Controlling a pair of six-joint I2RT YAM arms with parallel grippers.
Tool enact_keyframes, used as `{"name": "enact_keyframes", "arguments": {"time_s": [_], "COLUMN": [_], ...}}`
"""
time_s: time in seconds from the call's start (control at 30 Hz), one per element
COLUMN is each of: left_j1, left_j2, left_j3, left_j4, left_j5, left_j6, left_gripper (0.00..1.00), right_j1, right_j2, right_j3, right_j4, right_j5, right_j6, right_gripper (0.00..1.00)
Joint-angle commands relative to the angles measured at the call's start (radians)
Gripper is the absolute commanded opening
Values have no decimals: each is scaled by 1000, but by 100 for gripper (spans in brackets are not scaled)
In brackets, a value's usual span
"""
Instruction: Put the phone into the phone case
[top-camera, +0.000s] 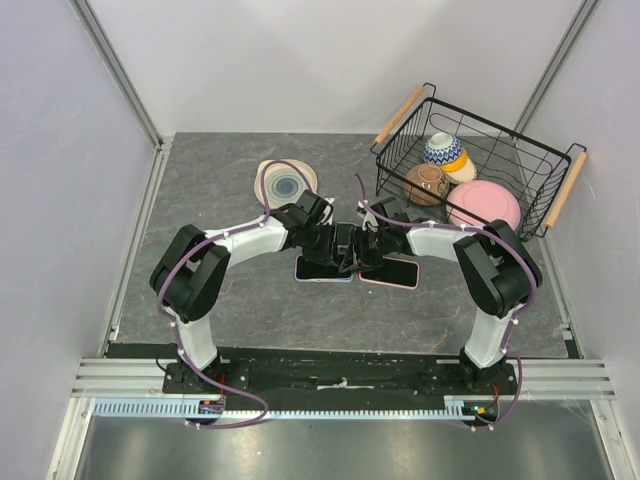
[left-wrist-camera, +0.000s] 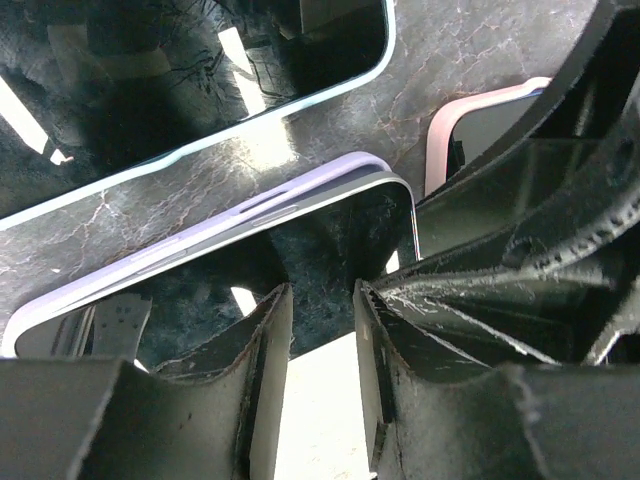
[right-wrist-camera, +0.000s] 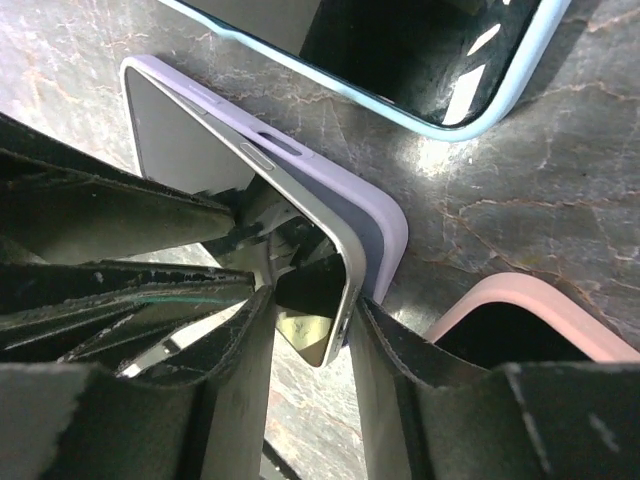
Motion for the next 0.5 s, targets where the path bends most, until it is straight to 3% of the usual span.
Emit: {"name": "enact_keyframes", "arguments": {"time_s": [0.0,0.47], "left_j1": [-12,-12], "left_j2": [85,144], "left_j3": [-9,-87], "left_j4": [-10,-10], "left_j5": [-15,-14], "left_j6": [-36,-54], "left_gripper": [40,30], "right_j1": [35,43], "right_j2": [47,-4], "right_j3": [-28,-20], "right_j4": [-248,-284], "right_j5": [323,300], "right_j6": [-163,-178], "right_gripper": [47,53]}}
